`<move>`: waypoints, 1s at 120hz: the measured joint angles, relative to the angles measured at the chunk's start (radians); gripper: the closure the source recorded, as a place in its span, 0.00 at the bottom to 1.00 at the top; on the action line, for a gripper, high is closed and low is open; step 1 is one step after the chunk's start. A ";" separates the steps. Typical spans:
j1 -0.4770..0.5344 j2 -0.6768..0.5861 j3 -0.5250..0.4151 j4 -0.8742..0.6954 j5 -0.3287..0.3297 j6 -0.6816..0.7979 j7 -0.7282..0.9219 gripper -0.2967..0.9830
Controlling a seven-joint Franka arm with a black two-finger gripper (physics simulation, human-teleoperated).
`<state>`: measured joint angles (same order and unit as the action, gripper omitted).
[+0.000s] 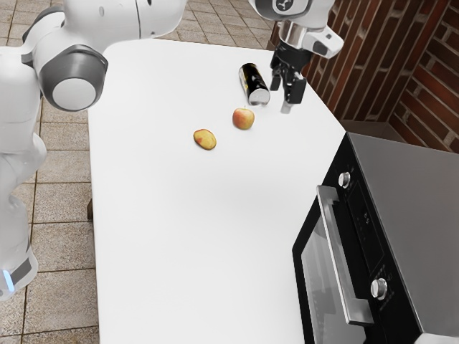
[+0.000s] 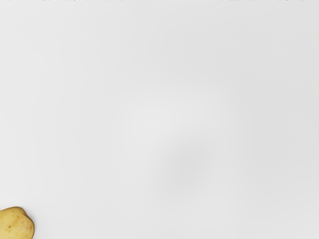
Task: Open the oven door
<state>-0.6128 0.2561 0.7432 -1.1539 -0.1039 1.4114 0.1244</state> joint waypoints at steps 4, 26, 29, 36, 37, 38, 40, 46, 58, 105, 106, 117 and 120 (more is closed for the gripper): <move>0.001 0.000 0.000 0.000 -0.003 0.002 0.002 0.23; 0.019 -0.001 0.000 0.001 -0.019 0.007 0.010 0.23; 0.018 -0.015 -0.003 0.012 -0.017 0.007 0.013 0.23; 0.022 -0.074 -0.063 0.071 -0.006 0.024 0.067 0.23; 0.023 -0.082 -0.083 0.081 -0.005 0.031 0.083 0.23; 0.023 -0.089 -0.105 0.089 -0.005 0.037 0.098 0.23; 0.021 -0.097 -0.151 0.102 -0.001 0.049 0.126 0.23; -0.004 -0.098 -0.273 0.138 0.047 0.084 0.203 0.23; -0.068 -0.095 -0.389 0.159 0.152 0.132 0.325 0.23; -0.287 -0.340 -0.470 -0.362 0.385 0.510 0.646 0.23; -0.296 -0.341 -0.464 -0.369 0.387 0.520 0.651 0.23; -0.370 -0.336 -0.403 -0.421 0.403 0.611 0.702 0.23; -0.381 -0.332 -0.394 -0.428 0.406 0.629 0.715 0.23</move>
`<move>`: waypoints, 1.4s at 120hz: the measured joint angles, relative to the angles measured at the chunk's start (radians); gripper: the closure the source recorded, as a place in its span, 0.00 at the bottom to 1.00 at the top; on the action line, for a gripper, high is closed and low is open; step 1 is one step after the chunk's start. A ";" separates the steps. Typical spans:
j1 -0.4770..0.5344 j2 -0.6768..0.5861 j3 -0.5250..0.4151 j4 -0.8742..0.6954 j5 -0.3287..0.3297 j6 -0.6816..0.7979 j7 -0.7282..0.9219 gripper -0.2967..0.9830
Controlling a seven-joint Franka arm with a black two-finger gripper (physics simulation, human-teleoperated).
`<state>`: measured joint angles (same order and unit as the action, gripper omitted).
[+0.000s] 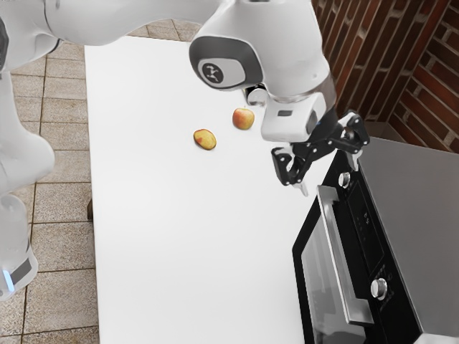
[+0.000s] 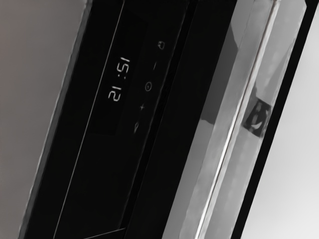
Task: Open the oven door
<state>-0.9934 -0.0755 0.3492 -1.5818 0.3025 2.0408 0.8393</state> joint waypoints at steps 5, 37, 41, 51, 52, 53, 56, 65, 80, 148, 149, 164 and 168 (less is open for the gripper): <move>-0.021 0.003 0.015 -0.014 0.010 0.027 0.020 0.23; -0.086 -0.013 0.047 -0.051 0.037 0.112 0.118 0.23; -0.085 -0.016 0.048 -0.052 0.038 0.116 0.127 0.23; -0.080 -0.016 0.049 -0.060 0.039 0.125 0.148 0.23; -0.080 -0.016 0.049 -0.060 0.039 0.126 0.150 0.23; -0.081 -0.017 0.049 -0.062 0.039 0.127 0.152 0.23; -0.086 -0.021 0.049 -0.068 0.039 0.128 0.158 0.23; -0.111 -0.043 0.050 -0.105 0.041 0.133 0.174 0.23; -0.119 -0.009 0.052 -0.119 0.039 0.152 0.195 0.23; -0.113 0.037 0.070 -0.192 0.032 0.213 0.245 0.23; -0.113 0.037 0.070 -0.194 0.032 0.213 0.245 0.23; -0.119 0.034 0.070 -0.208 0.031 0.218 0.248 0.23; -0.120 0.032 0.070 -0.213 0.031 0.218 0.249 0.23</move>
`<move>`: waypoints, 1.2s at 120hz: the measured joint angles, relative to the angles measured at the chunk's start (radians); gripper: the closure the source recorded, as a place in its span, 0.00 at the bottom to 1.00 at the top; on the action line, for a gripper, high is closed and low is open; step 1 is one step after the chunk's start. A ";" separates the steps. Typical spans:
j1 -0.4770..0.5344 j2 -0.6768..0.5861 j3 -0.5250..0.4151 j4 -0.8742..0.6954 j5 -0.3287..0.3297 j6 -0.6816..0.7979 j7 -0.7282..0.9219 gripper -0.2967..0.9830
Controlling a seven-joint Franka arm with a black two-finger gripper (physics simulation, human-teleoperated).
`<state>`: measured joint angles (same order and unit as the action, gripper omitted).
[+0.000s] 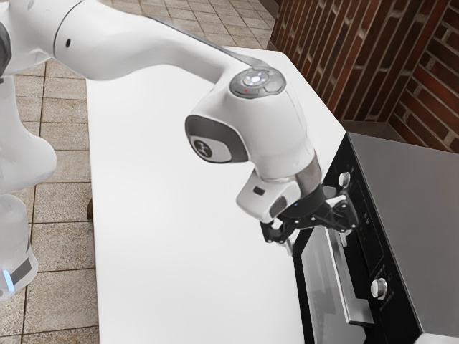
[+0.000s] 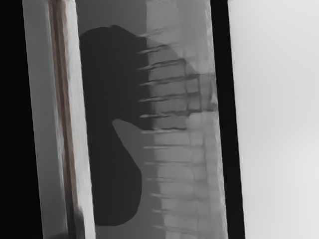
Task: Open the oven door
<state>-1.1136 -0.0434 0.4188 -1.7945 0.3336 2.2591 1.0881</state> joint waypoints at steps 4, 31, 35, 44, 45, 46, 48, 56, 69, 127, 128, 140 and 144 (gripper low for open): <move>-0.001 -0.001 0.000 -0.005 0.000 0.000 0.000 0.23; -0.002 -0.014 0.000 -0.038 -0.003 -0.006 -0.004 0.22; -0.003 -0.026 -0.001 -0.053 -0.002 -0.008 -0.005 0.22; 0.011 -0.066 -0.026 -0.103 0.000 -0.017 -0.007 0.22; 0.013 -0.074 -0.033 -0.113 0.001 -0.019 -0.008 0.23; 0.014 -0.081 -0.038 -0.121 0.002 -0.021 -0.008 0.23; 0.018 -0.099 -0.054 -0.146 0.007 -0.024 -0.010 0.24; 0.067 -0.251 -0.257 -0.313 0.054 -0.074 -0.027 0.36; 0.218 -0.452 -0.754 0.029 0.090 -0.364 -0.052 0.29; 0.752 0.212 0.023 0.626 -0.299 -0.881 -0.468 0.23; 0.752 0.213 0.024 0.622 -0.303 -0.882 -0.474 0.23; 0.754 0.217 0.027 0.603 -0.337 -0.894 -0.537 0.23; 0.754 0.217 0.027 0.601 -0.344 -0.897 -0.556 0.23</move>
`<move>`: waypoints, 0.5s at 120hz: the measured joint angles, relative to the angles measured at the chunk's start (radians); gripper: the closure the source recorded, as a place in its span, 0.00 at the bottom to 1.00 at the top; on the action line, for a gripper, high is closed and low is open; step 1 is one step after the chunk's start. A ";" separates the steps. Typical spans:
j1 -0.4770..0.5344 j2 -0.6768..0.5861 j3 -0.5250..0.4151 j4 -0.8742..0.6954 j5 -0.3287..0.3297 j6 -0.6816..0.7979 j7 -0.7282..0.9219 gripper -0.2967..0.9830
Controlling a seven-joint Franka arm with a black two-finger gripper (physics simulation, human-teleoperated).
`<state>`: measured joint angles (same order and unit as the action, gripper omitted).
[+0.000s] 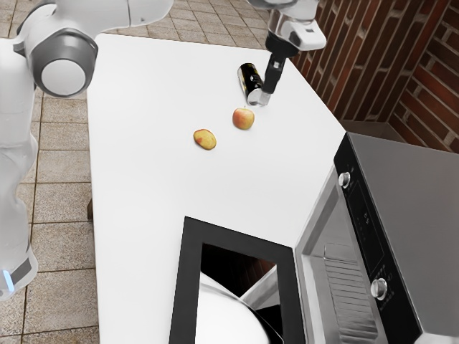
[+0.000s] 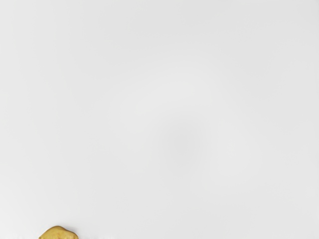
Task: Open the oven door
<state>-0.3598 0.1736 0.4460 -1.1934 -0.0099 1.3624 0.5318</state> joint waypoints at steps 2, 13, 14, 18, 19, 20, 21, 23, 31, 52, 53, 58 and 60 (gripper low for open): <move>0.000 0.000 0.000 -0.001 -0.003 -0.001 -0.009 0.23; 0.000 0.000 0.000 -0.002 -0.012 -0.006 -0.055 0.23; 0.000 0.000 0.000 -0.002 -0.013 -0.007 -0.059 0.23; 0.000 0.000 0.000 -0.002 -0.015 -0.008 -0.074 0.23; 0.000 0.000 0.000 -0.002 -0.015 -0.008 -0.077 0.23; 0.000 0.000 0.000 -0.002 -0.015 -0.009 -0.081 0.23; 0.000 0.000 0.000 -0.002 -0.016 -0.009 -0.084 0.23; 0.000 0.000 0.000 -0.002 -0.017 -0.010 -0.091 0.23; 0.000 0.000 0.000 -0.002 -0.018 -0.011 -0.117 0.23; 0.001 0.000 0.002 -0.004 -0.027 -0.014 -0.172 0.23; 0.000 0.000 0.003 -0.004 -0.028 -0.014 -0.175 0.23; 0.001 -0.001 0.007 -0.007 -0.032 -0.015 -0.187 0.23; 0.001 -0.002 0.008 -0.008 -0.034 -0.015 -0.193 0.23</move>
<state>-0.3587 0.1716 0.4540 -1.2012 -0.0440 1.3474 0.3385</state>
